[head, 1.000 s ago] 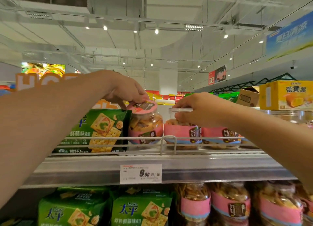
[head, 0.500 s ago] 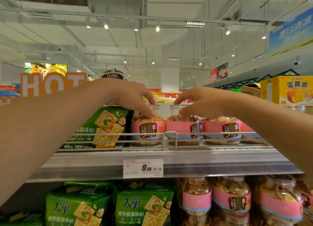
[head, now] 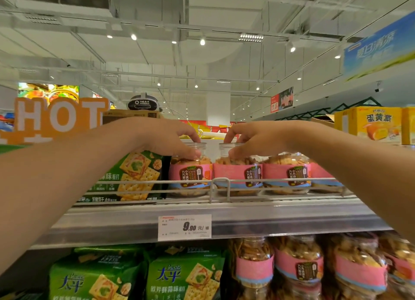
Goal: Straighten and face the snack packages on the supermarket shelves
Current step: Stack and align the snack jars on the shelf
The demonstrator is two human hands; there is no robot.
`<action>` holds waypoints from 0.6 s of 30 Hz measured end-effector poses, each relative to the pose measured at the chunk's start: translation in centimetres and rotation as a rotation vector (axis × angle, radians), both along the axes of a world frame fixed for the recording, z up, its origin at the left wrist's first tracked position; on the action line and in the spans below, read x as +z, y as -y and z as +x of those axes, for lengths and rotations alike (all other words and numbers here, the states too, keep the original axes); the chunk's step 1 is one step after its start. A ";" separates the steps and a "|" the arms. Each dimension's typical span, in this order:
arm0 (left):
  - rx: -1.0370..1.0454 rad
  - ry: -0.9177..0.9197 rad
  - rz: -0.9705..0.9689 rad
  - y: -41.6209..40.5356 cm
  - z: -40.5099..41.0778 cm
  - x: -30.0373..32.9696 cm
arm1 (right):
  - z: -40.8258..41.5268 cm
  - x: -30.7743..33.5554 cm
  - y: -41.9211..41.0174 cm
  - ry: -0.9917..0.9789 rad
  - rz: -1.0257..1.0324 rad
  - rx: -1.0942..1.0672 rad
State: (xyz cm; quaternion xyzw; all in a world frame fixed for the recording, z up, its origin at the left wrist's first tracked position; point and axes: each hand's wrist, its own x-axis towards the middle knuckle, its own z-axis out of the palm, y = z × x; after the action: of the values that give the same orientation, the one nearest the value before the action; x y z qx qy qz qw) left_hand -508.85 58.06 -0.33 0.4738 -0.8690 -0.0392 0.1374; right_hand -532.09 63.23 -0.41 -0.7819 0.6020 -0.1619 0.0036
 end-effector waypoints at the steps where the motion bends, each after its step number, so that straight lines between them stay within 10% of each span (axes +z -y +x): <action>1: -0.004 -0.009 -0.016 0.0 0.0 -0.1 | 0.0 -0.1 -0.1 -0.001 -0.013 0.009; 18: -0.396 -0.775 -0.148 -4.2 -4.5 5.6 | -4.9 5.7 -5.8 0.218 -0.582 -0.091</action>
State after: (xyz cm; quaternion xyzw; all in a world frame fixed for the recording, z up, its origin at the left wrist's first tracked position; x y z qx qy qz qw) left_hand -513.31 62.21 5.27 0.2375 -0.8277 -0.1773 0.4765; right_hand -536.97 69.04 5.26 -0.7003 0.5609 -0.4104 -0.1629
